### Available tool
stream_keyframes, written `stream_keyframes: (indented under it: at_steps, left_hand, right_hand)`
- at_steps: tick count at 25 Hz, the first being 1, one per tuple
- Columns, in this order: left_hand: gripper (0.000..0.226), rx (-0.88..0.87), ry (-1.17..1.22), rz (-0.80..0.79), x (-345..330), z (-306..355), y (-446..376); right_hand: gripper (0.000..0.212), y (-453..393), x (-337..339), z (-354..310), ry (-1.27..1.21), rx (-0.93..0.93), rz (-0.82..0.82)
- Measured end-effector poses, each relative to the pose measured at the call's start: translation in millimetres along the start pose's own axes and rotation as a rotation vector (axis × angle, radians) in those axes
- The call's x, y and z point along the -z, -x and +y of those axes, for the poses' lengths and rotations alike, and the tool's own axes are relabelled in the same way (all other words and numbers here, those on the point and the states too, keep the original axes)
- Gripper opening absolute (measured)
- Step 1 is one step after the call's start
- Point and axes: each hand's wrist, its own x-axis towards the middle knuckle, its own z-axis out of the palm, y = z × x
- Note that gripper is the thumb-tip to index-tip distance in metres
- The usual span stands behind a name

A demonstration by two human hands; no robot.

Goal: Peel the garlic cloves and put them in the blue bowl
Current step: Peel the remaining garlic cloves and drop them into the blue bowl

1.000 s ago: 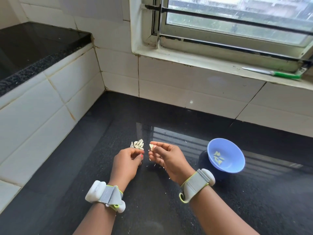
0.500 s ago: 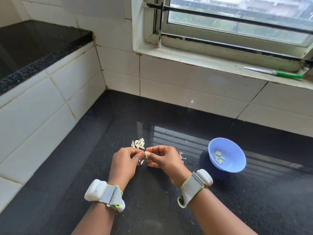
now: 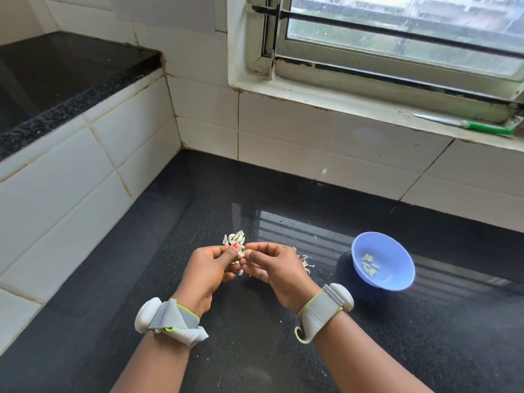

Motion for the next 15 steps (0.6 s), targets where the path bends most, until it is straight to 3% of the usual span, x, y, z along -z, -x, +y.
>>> stream_keyframes:
  at_steps: [15]
  left_hand:
    - [0.017,-0.002,0.022,-0.006,-7.8,0.9,4.0]
  right_hand:
    - [0.012,2.3,5.8,-5.2,-0.157,-0.005,0.127]
